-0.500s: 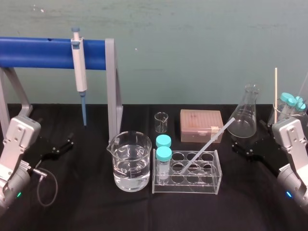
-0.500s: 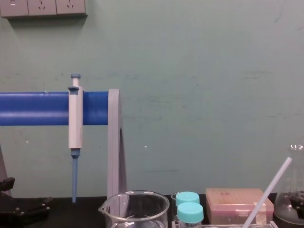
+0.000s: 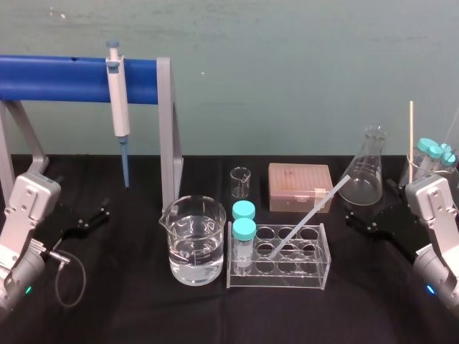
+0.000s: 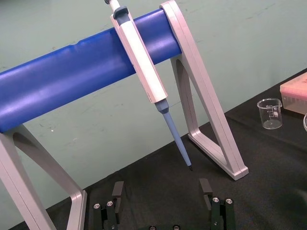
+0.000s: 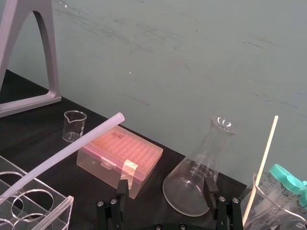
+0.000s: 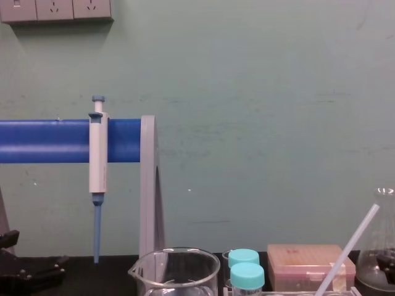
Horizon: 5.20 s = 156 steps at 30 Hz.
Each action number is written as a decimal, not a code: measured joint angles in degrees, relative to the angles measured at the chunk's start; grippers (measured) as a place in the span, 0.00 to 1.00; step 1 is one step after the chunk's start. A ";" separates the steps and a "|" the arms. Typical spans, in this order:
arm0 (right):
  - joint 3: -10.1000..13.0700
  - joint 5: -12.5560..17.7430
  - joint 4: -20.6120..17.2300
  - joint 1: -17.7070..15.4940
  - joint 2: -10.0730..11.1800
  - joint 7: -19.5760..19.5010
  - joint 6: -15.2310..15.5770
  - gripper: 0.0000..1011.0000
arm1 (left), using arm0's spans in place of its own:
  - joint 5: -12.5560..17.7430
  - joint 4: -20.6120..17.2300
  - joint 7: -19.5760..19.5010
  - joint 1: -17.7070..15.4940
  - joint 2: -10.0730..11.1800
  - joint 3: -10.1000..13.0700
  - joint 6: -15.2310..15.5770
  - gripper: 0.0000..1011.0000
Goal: Pick up the stirring rod with one hand, then place it down.
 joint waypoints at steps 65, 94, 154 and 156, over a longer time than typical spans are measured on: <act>9.34 19.14 -10.70 -7.34 1.09 12.81 11.54 0.99 | 0.00 0.00 0.00 0.00 0.00 0.00 0.00 0.99; 9.55 25.47 -4.16 -0.30 -5.72 23.48 15.74 0.99 | 0.00 0.00 0.00 0.00 0.00 0.00 0.00 0.99; 7.67 26.21 -3.19 0.78 -5.55 23.96 16.79 0.08 | 0.00 0.00 0.00 0.00 0.00 0.00 0.00 0.99; 7.67 26.21 -3.19 0.78 -5.55 23.96 16.79 0.08 | 0.00 0.00 0.00 0.00 0.00 0.00 0.00 0.99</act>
